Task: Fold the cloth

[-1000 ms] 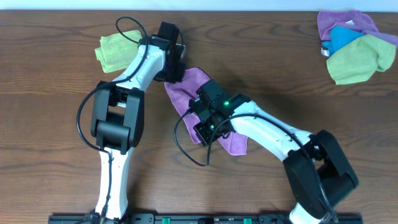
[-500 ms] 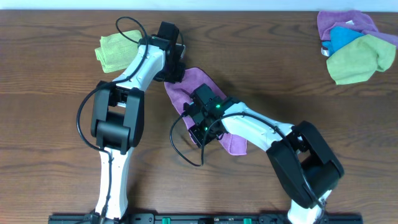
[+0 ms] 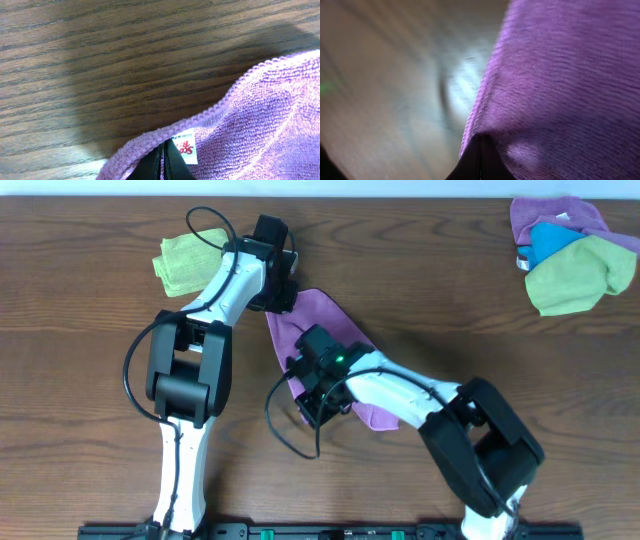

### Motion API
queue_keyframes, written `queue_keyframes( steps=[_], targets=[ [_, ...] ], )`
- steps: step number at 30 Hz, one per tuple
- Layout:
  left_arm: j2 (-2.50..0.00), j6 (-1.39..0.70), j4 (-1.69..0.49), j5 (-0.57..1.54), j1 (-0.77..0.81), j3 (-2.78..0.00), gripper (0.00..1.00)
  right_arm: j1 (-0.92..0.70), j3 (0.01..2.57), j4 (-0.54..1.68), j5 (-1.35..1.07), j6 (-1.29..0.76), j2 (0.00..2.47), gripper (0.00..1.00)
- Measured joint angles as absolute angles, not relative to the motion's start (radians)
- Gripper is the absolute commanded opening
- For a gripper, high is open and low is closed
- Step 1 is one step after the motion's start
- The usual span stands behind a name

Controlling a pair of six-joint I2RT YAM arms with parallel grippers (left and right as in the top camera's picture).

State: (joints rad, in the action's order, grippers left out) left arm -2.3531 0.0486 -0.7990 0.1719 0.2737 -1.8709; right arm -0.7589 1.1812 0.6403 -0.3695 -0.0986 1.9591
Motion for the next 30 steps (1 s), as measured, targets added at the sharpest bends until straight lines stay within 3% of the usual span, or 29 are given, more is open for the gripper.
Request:
queue_keyframes(
  steps=[11,30],
  targets=[
    [-2.355,0.049,-0.783,0.165,0.272,-1.871,0.06,-0.888,1.181,0.623,-0.432,-0.09,1.974,0.02],
    [-2.39,0.049,-0.849,0.142,0.257,-1.996,0.06,-0.773,1.445,0.876,-0.237,-0.007,1.832,0.01]
  ],
)
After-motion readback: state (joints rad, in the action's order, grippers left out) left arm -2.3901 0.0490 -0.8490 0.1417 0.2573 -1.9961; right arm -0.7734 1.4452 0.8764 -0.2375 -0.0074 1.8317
